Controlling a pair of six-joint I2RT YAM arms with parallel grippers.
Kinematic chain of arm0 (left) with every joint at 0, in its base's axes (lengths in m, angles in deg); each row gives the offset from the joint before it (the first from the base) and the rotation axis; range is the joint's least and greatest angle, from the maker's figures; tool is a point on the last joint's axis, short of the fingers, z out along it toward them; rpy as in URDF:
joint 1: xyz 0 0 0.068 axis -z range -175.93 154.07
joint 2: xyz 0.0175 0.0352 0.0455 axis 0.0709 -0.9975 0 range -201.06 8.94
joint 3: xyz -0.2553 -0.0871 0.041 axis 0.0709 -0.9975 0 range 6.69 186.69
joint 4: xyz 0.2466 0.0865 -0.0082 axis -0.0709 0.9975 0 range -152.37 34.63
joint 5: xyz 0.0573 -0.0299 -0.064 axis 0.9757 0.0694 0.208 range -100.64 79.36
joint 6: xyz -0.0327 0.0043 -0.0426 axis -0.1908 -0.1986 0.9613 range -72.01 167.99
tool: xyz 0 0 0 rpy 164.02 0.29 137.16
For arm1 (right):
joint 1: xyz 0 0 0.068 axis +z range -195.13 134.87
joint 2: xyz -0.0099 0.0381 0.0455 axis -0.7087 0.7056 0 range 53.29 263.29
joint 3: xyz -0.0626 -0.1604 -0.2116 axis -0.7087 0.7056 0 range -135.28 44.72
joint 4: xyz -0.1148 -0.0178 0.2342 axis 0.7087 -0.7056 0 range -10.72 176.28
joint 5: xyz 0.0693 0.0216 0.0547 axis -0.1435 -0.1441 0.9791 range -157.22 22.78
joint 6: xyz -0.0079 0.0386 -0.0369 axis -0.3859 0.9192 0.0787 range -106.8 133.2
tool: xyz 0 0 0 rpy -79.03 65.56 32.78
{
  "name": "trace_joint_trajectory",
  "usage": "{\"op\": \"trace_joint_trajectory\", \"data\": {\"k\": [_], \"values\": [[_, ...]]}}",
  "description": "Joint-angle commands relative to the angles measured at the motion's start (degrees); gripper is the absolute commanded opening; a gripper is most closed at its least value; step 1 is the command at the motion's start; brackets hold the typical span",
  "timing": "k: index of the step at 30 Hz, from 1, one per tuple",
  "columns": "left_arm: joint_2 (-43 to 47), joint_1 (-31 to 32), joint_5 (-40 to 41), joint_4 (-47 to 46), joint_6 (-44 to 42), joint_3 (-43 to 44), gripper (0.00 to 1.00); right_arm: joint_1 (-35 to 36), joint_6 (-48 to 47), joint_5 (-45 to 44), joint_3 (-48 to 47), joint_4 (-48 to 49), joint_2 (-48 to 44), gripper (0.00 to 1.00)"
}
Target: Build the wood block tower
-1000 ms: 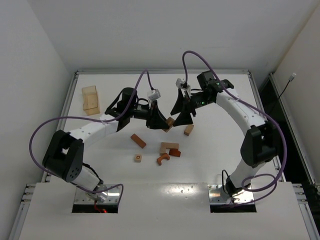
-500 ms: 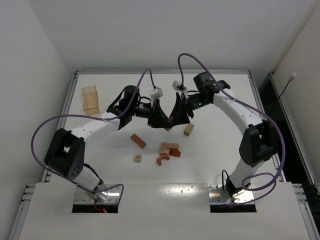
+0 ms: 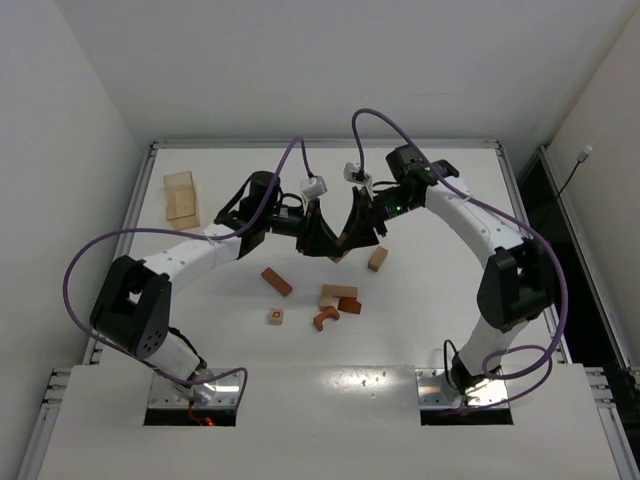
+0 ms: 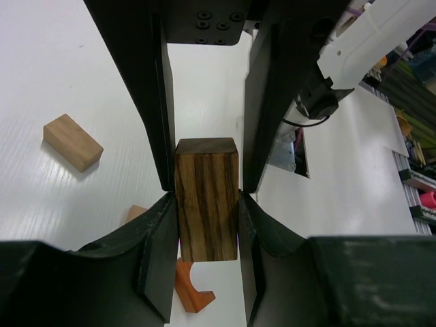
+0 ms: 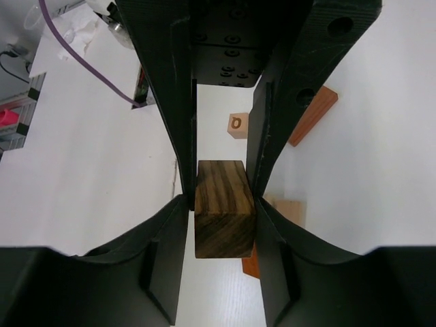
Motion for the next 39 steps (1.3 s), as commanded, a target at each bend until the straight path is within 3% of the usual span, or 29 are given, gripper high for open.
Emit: {"op": "trace_joint_trajectory", "data": {"k": [1, 3, 4, 5, 6, 7, 11, 14, 18, 22, 25, 26, 31, 37, 39], "values": [[0.36, -0.25, -0.20, -2.67, -1.10, 3.57, 0.00, 0.51, -0.46, -0.22, -2.10, 0.32, 0.91, 0.36], [0.36, -0.25, -0.20, -2.67, -0.57, 3.57, 0.00, 0.52, -0.46, -0.23, -2.10, 0.32, 0.91, 0.27], [0.36, -0.25, 0.32, -2.67, -0.57, 3.57, 0.00, 0.52, -0.46, -0.23, -2.10, 0.32, 0.91, 0.15], [0.36, -0.25, 0.32, -2.67, -0.57, 3.57, 0.00, 0.52, -0.46, -0.23, -2.10, 0.32, 0.91, 0.09], [0.36, -0.25, 0.32, -2.67, -0.05, 3.57, 0.05, 0.52, -0.46, -0.23, -2.10, 0.32, 0.91, 0.05], [0.36, -0.25, 1.11, -2.67, -0.04, 3.57, 0.18, 0.52, -0.46, -0.75, -2.71, 0.32, 0.91, 0.00], [0.36, -0.78, 1.64, 0.05, -0.66, 3.57, 0.33, -0.01, -0.98, -2.32, -3.94, 0.32, 0.91, 0.00], [-0.16, -2.01, 4.61, 4.79, -1.27, 4.72, 0.36, -0.01, -0.99, -5.58, -5.43, -0.30, 0.91, 0.00], [-2.97, -4.73, 9.98, 18.73, -4.43, 10.33, 0.36, -0.53, 1.63, -13.13, -7.72, 1.54, 0.91, 0.00], [-3.51, -9.99, 8.85, 22.55, -7.24, 11.40, 0.37, -0.54, 5.15, -20.78, -7.73, 5.76, 0.91, 0.00], [-1.23, -12.02, 9.37, 21.24, -8.03, 9.29, 0.56, -0.54, 7.36, -27.98, -8.25, 8.58, 0.91, 0.00], [0.26, -13.25, 10.59, 21.24, -8.04, 7.98, 0.73, -0.54, 7.36, -30.61, -9.04, 8.58, 2.04, 0.00], [2.91, -17.04, 9.11, 15.19, -3.74, 4.28, 1.00, -1.07, 6.31, -36.68, -11.24, 7.96, 4.34, 0.00], [4.75, -21.94, 9.20, 9.39, 1.27, -0.19, 1.00, 0.69, 0.79, -41.71, -14.22, 6.92, 8.54, 0.00], [4.75, -24.50, 6.93, 4.39, 8.54, -3.09, 1.00, 0.69, -1.33, -41.10, -19.38, 4.20, 11.27, 0.00]]}}
